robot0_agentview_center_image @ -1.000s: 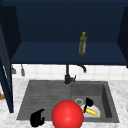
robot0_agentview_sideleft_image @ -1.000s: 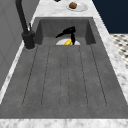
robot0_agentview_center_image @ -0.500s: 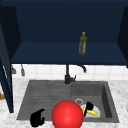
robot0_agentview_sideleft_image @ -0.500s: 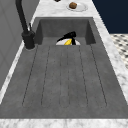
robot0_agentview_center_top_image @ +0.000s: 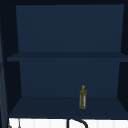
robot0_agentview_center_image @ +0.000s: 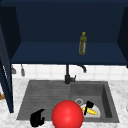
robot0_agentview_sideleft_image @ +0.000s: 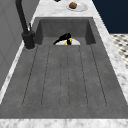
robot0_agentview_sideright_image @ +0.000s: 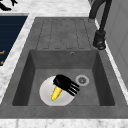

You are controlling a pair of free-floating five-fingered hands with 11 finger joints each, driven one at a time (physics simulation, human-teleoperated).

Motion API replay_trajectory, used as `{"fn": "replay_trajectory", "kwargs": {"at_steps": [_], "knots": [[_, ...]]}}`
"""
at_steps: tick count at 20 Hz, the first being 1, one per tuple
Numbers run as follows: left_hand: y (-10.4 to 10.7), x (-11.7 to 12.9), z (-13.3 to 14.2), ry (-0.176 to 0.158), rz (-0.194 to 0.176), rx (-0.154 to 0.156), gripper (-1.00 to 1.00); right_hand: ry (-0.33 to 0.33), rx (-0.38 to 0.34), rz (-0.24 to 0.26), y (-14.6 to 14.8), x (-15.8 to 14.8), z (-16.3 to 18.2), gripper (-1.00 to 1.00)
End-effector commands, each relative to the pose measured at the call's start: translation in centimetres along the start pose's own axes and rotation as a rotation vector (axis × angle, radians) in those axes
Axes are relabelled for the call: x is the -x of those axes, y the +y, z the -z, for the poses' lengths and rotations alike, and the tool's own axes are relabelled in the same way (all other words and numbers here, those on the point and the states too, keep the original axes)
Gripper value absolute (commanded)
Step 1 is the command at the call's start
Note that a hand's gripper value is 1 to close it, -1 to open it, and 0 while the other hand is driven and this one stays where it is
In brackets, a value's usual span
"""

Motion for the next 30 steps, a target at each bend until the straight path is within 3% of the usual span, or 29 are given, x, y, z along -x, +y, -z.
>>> {"fn": "replay_trajectory", "kwargs": {"at_steps": [1,6,10,11,12,13,16,24,25,27,30], "knots": [[0.0,0.0,0.0,0.000,0.000,0.000,0.00,0.001,0.002,-0.003,1.8,1.2,0.3,-1.00],[0.0,0.0,0.0,0.000,0.000,0.000,0.00,0.007,-0.060,0.036,0.8,1.2,1.2,-1.00],[0.0,0.0,0.0,0.000,0.000,0.000,0.00,-0.024,0.061,0.017,2.5,1.2,-1.0,-1.00],[0.0,0.0,0.0,0.000,0.000,0.000,0.00,-0.021,0.074,0.015,2.9,1.0,-1.2,1.00],[0.0,0.0,0.0,0.000,0.000,0.000,0.00,-0.010,0.076,-0.024,2.7,0.4,-1.4,1.00],[0.0,0.0,0.0,0.000,0.000,0.000,0.00,-0.004,0.072,-0.029,2.5,0.4,-1.9,1.00],[0.0,0.0,0.0,0.000,0.000,0.000,0.00,-0.011,0.046,0.006,1.1,1.3,-3.6,1.00],[0.0,0.0,0.0,0.000,0.000,0.000,0.00,-0.015,0.058,0.025,1.1,0.7,-2.4,1.00],[0.0,0.0,0.0,0.000,0.000,0.000,0.00,-0.018,0.056,0.018,1.6,0.6,-1.6,1.00],[0.0,0.0,0.0,0.000,0.000,0.000,0.00,0.015,0.085,-0.049,-0.8,-0.4,-2.2,1.00],[0.0,0.0,0.0,0.000,0.000,0.000,0.00,0.045,0.099,-0.091,-0.6,-1.5,-2.2,1.00]]}}
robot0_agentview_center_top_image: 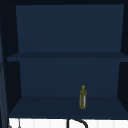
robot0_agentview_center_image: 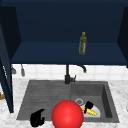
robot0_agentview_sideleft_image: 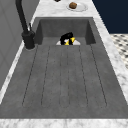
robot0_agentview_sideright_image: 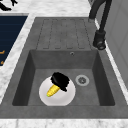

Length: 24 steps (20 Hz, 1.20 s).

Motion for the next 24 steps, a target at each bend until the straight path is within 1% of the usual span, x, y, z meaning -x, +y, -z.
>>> {"fn": "replay_trajectory", "kwargs": {"at_steps": [1,2,6,9,10,11,13,20,24], "knots": [[0.0,0.0,0.0,0.000,0.000,0.000,0.00,0.033,0.036,-0.092,-1.0,-1.5,-0.1,1.00],[0.0,0.0,0.0,0.000,0.000,0.000,0.00,0.034,0.049,-0.102,-1.4,-1.2,-0.5,1.00],[0.0,0.0,0.0,0.000,0.000,0.000,0.00,0.048,0.054,-0.132,-2.4,-1.4,-1.4,1.00],[0.0,0.0,0.0,0.000,0.000,0.000,0.00,0.039,0.059,-0.120,-4.2,-1.0,-2.2,1.00],[0.0,0.0,0.0,0.000,0.000,0.000,0.00,0.028,0.041,-0.117,-4.6,-1.5,-2.3,1.00],[0.0,0.0,0.0,0.000,0.000,0.000,0.00,0.021,0.045,-0.107,-5.2,-1.1,-2.9,1.00],[0.0,0.0,0.0,0.000,0.000,0.000,0.00,0.033,0.048,-0.103,-6.2,-1.2,-3.5,1.00],[0.0,0.0,0.0,0.000,0.000,0.000,0.00,0.047,0.068,-0.136,-9.9,-0.9,-4.9,1.00],[0.0,0.0,0.0,0.000,0.000,0.000,0.00,0.048,0.075,-0.158,-11.5,0.0,-6.7,1.00]]}}
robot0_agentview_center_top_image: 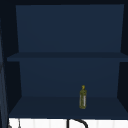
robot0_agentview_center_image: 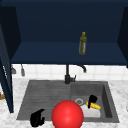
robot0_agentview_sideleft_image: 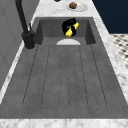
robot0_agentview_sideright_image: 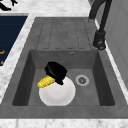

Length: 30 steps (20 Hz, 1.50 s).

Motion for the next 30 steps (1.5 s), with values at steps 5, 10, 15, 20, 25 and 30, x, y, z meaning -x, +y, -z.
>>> {"fn": "replay_trajectory", "kwargs": {"at_steps": [5,10,15,20,25,30], "knots": [[0.0,0.0,0.0,0.000,0.000,0.000,0.00,0.005,0.049,-0.092,-3.3,2.5,-3.4,1.00],[0.0,0.0,0.0,0.000,0.000,0.000,0.00,-0.006,0.061,-0.136,-4.6,3.5,-5.9,1.00],[0.0,0.0,0.0,0.000,0.000,0.000,0.00,-0.034,0.098,-0.145,-6.5,4.8,-8.3,1.00],[0.0,0.0,0.0,0.000,0.000,0.000,0.00,-0.059,0.107,-0.117,-9.1,6.2,-11.4,1.00],[0.0,0.0,0.0,0.000,0.000,0.000,0.00,-0.074,0.103,-0.122,-11.9,7.1,-14.1,1.00],[0.0,0.0,0.0,0.000,0.000,0.000,0.00,-0.080,0.102,-0.113,-15.0,8.5,-16.2,1.00]]}}
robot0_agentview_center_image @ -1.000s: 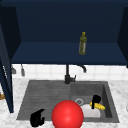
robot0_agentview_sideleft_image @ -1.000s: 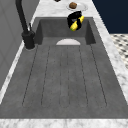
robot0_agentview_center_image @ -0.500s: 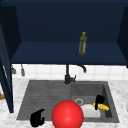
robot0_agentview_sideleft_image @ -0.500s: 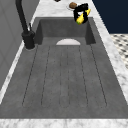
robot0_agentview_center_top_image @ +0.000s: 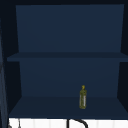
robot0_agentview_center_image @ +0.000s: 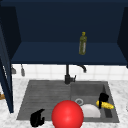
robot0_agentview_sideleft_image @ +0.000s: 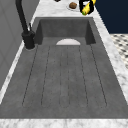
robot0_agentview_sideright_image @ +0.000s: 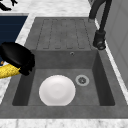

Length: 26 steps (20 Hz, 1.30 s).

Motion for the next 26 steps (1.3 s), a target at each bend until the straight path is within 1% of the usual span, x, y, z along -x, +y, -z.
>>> {"fn": "replay_trajectory", "kwargs": {"at_steps": [1,4,7,12,17,19,21,22,26], "knots": [[0.0,0.0,0.0,0.000,0.000,0.000,0.00,-0.048,0.045,-0.038,-2.7,1.2,-1.2,1.00],[0.0,0.0,0.0,0.000,0.000,0.000,0.00,-0.052,0.030,-0.044,-4.3,1.9,-2.0,1.00],[0.0,0.0,0.0,0.000,0.000,0.000,0.00,-0.048,0.024,-0.031,-5.9,3.1,-2.6,1.00],[0.0,0.0,0.0,0.000,0.000,0.000,0.00,-0.065,0.027,-0.012,-8.2,5.5,-3.2,1.00],[0.0,0.0,0.0,0.000,0.000,0.000,0.00,-0.085,0.020,-0.004,-9.9,8.0,-3.7,1.00],[0.0,0.0,0.0,0.000,0.000,0.000,0.00,-0.103,0.034,0.009,-10.4,9.2,-3.7,1.00],[0.0,0.0,0.0,0.000,0.000,0.000,0.00,-0.096,0.057,0.034,-10.7,11.0,-3.4,1.00],[0.0,0.0,0.0,0.000,0.000,0.000,0.00,-0.104,0.065,0.046,-10.7,11.7,-3.0,1.00],[0.0,0.0,0.0,0.000,0.000,0.000,0.00,-0.126,0.080,0.064,-11.1,14.6,-2.4,1.00]]}}
